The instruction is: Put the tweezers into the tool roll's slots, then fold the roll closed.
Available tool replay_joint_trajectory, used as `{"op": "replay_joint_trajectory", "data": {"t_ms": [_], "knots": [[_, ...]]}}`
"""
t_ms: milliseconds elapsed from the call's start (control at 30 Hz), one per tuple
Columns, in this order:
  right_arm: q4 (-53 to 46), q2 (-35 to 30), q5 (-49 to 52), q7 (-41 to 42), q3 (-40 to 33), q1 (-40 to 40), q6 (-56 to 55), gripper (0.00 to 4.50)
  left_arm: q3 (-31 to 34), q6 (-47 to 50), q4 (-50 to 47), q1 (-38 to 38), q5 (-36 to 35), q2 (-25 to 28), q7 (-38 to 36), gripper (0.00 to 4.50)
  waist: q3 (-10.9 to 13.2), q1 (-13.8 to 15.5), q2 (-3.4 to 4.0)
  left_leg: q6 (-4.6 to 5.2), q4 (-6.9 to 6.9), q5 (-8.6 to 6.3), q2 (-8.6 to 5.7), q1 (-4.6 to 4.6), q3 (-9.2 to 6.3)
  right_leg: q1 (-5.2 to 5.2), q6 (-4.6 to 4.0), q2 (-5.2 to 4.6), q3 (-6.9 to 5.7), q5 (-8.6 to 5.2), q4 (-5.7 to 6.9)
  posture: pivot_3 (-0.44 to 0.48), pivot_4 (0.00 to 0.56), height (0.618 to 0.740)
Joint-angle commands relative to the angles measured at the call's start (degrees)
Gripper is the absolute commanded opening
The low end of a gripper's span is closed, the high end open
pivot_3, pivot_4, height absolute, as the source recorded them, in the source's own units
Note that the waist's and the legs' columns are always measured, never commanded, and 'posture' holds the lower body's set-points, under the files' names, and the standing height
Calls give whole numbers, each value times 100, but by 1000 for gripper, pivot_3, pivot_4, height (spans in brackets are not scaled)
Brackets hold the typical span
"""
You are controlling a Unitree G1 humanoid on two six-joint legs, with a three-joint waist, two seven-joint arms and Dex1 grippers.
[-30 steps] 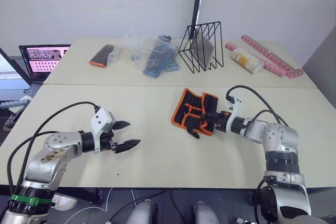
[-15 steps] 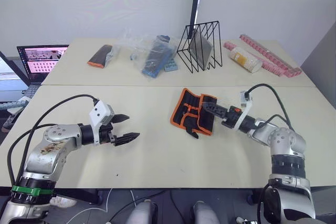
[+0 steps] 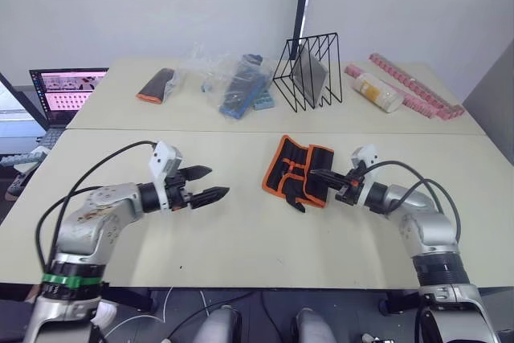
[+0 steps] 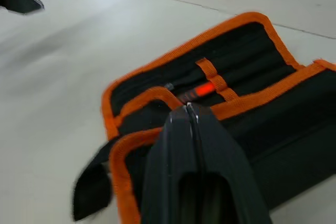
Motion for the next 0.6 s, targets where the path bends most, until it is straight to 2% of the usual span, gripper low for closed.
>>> {"op": "replay_joint_trajectory", "data": {"t_ms": [33, 233, 367, 500, 600], "knots": [[196, 16, -371, -41, 176, 83, -574, 21, -147, 107, 283, -320, 48, -293, 225, 4500, 0, -3, 0, 0, 0, 0, -1, 0, 0, 1, 0, -1, 1, 0, 1, 0, 150, 687], [311, 67, -774, -148, 435, 91, -910, 21, -422, -14, 1838, -1334, 332, -1188, 417, 4500, -3, -10, -7, -3, 4, 2, -2, 6, 0, 7, 0, 0, -1, 0, 4, 0, 150, 687], [196, 34, -910, -215, 494, 109, -919, 21, -531, -139, 2874, -1988, 553, -1587, 382, 4500, -4, -21, -7, -4, 5, 3, -2, 6, 0, 5, 0, 1, 0, 0, 10, 0, 150, 687], [-40, 55, -889, -274, 500, 187, -800, 21, -725, -222, 3744, -2439, 905, -1767, 295, 4500, -4, -31, -8, -3, 4, 2, -2, 5, 0, 5, 0, 1, -1, 0, 11, 0, 150, 687], [-197, 61, -865, -330, 500, 246, -701, 21, -920, -531, 3993, -2551, 1133, -1895, 1, 4500, -4, -28, -8, -3, 4, 2, -2, 5, 0, 4, 0, 1, -1, 0, 12, 0, 150, 687]]}}
